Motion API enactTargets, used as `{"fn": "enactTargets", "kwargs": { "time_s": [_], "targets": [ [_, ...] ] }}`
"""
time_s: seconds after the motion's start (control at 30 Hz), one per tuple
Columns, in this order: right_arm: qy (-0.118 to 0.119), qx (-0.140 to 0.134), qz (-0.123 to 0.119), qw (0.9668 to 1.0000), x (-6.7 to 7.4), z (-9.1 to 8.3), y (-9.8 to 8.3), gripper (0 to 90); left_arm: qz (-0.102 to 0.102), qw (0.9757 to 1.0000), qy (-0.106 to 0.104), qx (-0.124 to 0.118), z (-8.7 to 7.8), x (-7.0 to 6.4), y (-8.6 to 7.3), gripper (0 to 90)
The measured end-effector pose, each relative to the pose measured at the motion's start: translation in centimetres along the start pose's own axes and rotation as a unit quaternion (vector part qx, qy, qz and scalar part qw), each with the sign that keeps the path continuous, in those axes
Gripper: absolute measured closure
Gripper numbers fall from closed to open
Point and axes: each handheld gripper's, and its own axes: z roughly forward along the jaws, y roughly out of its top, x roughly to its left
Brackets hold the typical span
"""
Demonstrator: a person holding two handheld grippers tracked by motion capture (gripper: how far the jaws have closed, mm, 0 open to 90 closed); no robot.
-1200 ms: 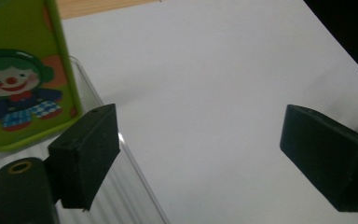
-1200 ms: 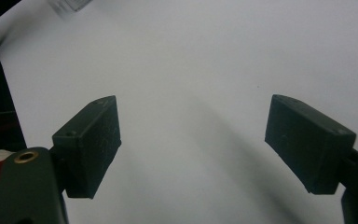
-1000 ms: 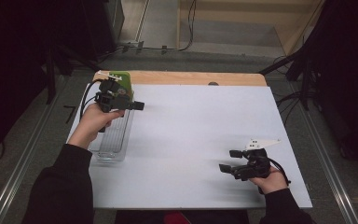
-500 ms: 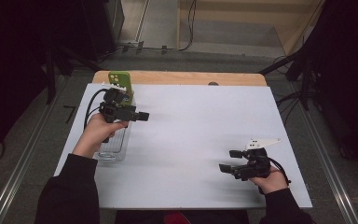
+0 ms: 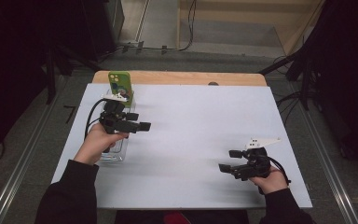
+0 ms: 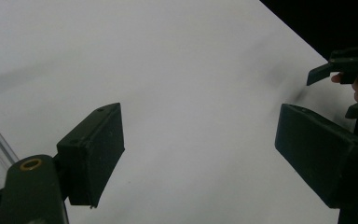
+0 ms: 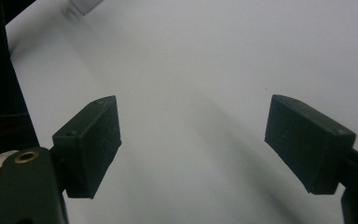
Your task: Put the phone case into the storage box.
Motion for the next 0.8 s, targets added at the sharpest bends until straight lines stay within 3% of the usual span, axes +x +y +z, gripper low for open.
{"fn": "enactTargets", "kwargs": {
  "time_s": [0.43,0.6,0.8],
  "targets": [
    [0.006,0.001,0.006,1.0000,0.0,-0.1,0.1,16.6,0.019,0.9996,-0.017,-0.008,0.3,-1.6,-2.6,15.8],
    [0.007,0.000,0.004,1.0000,0.1,-0.1,0.1,16.6,0.027,0.9996,-0.005,-0.007,0.4,-2.2,-3.6,15.8],
    [0.007,0.000,0.006,1.0000,0.1,-0.2,0.1,16.6,0.024,0.9994,0.002,-0.026,0.3,-2.3,-4.6,15.8]
  ]
}}
